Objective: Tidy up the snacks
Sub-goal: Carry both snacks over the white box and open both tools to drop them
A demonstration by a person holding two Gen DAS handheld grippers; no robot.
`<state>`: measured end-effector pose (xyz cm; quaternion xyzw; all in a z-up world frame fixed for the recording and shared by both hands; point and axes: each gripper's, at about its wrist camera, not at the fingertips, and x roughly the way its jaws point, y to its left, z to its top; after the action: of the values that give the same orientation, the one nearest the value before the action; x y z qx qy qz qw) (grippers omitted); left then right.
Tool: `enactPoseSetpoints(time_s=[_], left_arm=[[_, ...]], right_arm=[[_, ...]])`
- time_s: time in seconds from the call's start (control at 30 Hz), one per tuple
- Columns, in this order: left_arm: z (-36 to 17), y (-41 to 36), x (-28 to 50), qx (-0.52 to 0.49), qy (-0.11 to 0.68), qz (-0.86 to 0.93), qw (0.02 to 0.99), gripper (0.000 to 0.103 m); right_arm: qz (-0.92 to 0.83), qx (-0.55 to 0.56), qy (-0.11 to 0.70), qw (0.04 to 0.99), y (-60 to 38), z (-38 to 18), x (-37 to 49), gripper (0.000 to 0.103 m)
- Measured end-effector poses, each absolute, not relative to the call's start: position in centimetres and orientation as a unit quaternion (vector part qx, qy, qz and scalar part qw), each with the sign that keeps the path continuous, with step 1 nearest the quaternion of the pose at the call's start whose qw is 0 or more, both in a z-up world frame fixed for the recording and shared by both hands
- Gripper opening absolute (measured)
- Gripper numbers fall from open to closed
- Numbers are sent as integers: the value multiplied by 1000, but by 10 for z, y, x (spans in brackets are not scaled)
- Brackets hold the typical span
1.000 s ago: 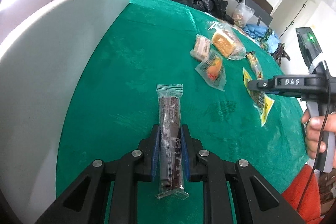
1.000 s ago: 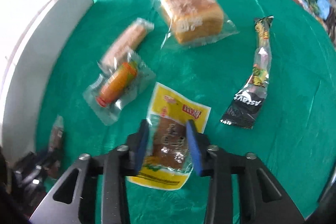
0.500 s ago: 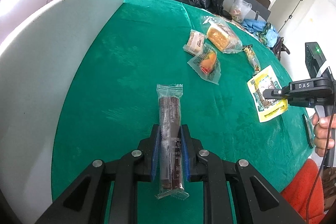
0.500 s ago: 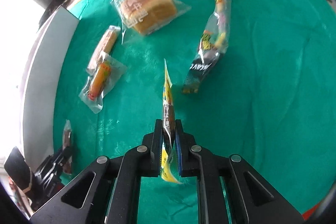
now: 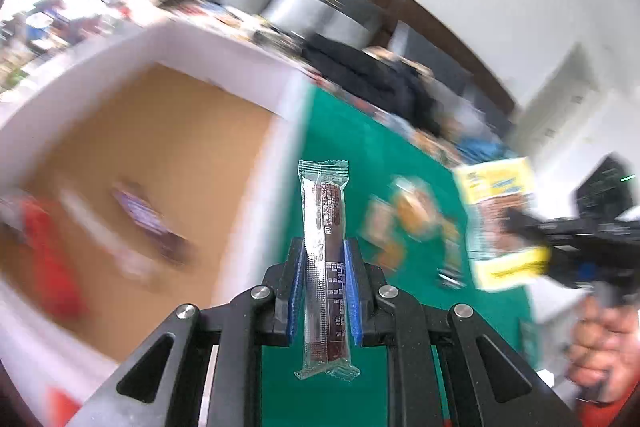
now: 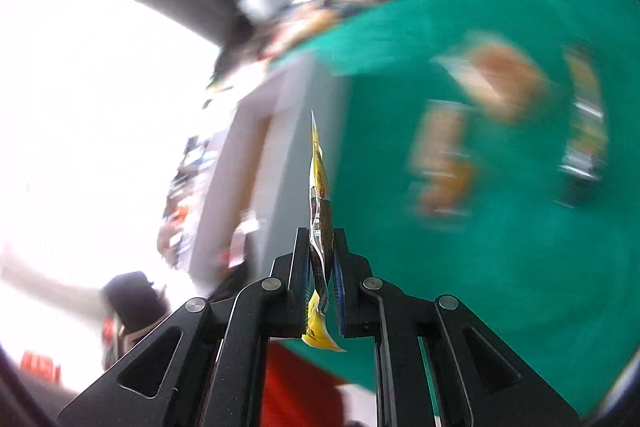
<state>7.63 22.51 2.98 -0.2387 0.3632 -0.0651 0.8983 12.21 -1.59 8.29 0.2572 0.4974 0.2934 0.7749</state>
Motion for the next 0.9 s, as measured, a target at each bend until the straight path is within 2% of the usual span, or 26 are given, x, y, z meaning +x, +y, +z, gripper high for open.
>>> enactPoseSetpoints(time_s=[0.1,0.17,0.23,0.27,0.43,0.53,0.57,0.67,0.8,0.9], left_arm=[[33,286,75,-217,376,16,901,19],[29,310,79,-190,394,60,897,28],[27,329,82,-165,407,93,894,81],[28,335,80,-155,401,107,897,87],[35,321,62,-161,370,112,908,93],[40,277,60,-170,358,55,917,93],[42,263,61,-169,356,37,918,94],[39,198,62,-164,362,-41,917,100],[2,116,75,-139,411,-105,895,100],[-39,79,92,-114,452,-105,878,100]], right_arm=[[365,223,500,753,74,101,128,10],[390,195,506,744,124,101,129,15],[413,170,517,730,169,92,132,34],[417,166,521,726,179,88,132,54],[396,152,495,759,148,79,125,62],[314,71,466,824,88,58,115,64],[268,35,458,847,66,43,111,67],[118,-56,442,887,-6,-7,91,67],[2,-62,442,895,-102,-55,62,67],[-61,-34,447,892,-160,-68,56,67]])
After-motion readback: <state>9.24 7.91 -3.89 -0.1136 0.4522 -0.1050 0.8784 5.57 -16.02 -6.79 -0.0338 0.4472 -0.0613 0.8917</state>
